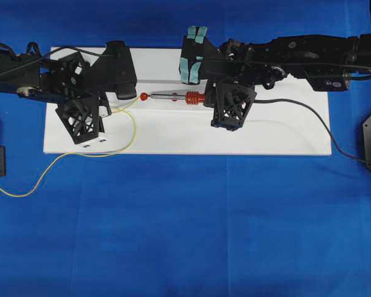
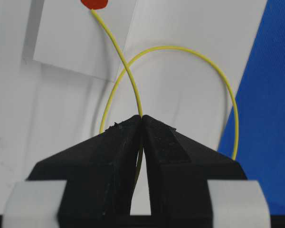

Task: Touch the tip of the soldering iron to the tip of the solder at the mark.
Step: 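Lift both tools away from the left dot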

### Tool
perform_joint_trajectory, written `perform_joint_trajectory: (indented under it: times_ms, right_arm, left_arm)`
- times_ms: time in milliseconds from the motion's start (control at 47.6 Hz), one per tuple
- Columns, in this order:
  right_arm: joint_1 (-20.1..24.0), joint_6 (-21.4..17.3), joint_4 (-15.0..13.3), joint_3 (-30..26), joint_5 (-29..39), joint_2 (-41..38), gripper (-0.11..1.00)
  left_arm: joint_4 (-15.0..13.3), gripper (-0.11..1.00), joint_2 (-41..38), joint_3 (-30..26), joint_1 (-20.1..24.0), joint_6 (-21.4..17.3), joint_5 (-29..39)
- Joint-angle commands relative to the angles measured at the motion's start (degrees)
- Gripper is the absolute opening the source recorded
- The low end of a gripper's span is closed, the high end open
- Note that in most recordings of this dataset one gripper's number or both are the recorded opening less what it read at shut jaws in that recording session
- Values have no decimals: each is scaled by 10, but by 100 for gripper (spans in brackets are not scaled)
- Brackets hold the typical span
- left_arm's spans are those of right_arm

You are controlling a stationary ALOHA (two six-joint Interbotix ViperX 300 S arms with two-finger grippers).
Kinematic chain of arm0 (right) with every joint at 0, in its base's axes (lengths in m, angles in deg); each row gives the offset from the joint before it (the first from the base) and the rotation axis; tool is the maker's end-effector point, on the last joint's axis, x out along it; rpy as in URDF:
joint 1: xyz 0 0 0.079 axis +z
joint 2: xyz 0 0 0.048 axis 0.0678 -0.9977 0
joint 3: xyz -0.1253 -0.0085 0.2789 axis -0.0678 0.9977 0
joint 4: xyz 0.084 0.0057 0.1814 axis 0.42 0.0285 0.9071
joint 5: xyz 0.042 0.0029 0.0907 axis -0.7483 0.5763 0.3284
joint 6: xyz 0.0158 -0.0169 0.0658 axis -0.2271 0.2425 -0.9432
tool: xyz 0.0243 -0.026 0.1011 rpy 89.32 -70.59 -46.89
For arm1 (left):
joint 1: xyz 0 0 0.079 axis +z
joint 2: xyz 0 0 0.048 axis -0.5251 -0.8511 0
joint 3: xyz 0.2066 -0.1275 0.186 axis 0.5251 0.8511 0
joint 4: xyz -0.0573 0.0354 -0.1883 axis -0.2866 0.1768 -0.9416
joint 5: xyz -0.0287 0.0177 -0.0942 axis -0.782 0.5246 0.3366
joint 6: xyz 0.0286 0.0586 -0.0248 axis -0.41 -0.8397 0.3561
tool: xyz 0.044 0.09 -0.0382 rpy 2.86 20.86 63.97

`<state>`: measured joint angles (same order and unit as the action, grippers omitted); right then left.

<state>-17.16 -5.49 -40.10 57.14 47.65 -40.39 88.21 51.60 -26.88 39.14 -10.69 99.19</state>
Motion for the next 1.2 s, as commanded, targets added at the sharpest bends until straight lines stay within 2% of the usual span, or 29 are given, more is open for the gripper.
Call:
perform_joint_trajectory:
  times_ms: [0, 357, 693, 924, 1176]
  right_arm:
    - [1, 1, -1, -13, -4, 7, 6]
    - [1, 3, -1, -13, -5, 7, 6]
    - [1, 3, -4, -9, -6, 23, 6]
    - [-1, -3, -24, 38, -6, 102, 6]
    - [-4, -4, -24, 115, -9, 175, 6]
  left_arm:
    - [2, 3, 34, -10, -7, 2, 3]
    - [1, 3, 145, 25, -8, 4, 25]
    - [1, 3, 147, 27, -8, 4, 26]
    - [1, 3, 148, 27, -9, 4, 32]
    - [1, 3, 149, 27, -9, 4, 33]
